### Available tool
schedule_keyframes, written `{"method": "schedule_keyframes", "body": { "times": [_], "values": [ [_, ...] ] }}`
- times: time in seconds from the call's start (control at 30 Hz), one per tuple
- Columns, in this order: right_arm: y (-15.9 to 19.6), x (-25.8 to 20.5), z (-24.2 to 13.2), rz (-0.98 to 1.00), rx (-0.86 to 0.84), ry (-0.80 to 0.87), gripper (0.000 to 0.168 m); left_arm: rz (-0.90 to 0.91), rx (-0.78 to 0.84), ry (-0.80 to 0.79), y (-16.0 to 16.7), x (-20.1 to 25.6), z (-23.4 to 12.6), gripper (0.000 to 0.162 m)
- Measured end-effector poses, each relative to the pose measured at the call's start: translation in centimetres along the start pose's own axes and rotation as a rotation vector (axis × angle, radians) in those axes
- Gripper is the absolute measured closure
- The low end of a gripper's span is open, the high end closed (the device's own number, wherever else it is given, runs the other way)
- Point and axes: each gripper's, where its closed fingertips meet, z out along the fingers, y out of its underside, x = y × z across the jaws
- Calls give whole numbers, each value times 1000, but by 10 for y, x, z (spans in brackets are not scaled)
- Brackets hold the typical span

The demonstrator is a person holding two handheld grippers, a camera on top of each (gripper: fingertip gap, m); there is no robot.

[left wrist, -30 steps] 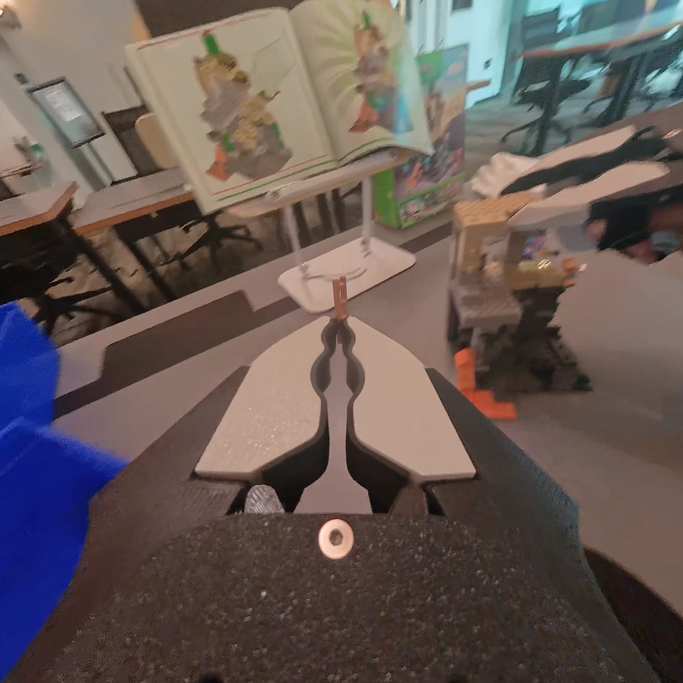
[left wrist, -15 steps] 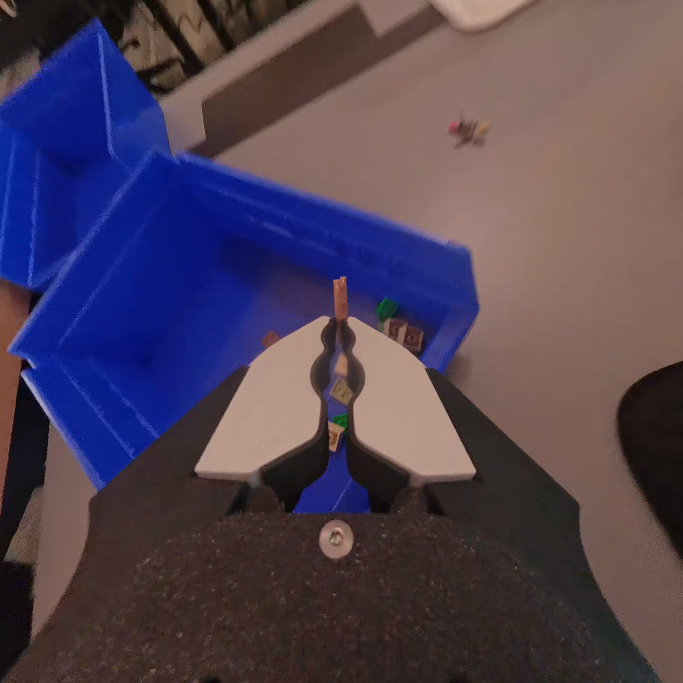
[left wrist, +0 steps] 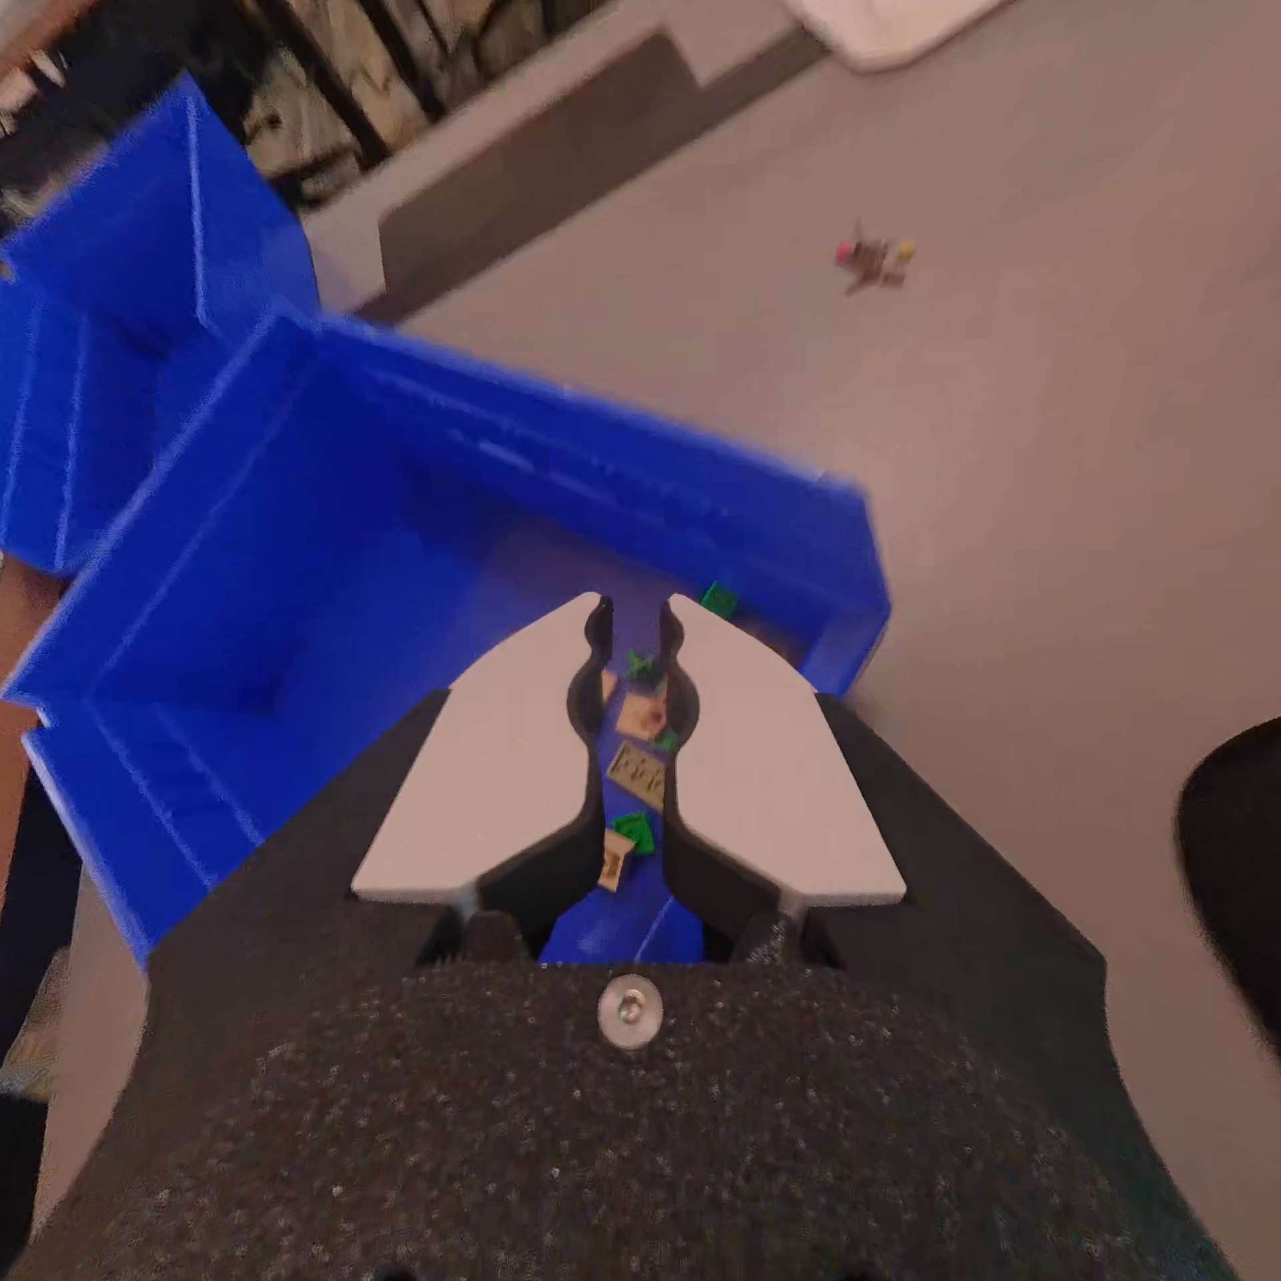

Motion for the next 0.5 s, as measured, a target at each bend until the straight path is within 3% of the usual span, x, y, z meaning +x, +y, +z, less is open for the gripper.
{"method": "schedule_keyframes", "body": {
  "times": [0.13, 0.27, 0.5],
  "values": [
    [1, -3, 1, -8, 7, -20, 126, -8, 252, 62, -63, 27, -24, 157],
    [1, -7, 2, -23, 14, -33, 126, 3, 437, 231, -120, 85, -35, 148],
    [-6, -8, 7, -104, -3, -34, 120, 125, 466, 495, -172, 201, 11, 127]
  ]
}}
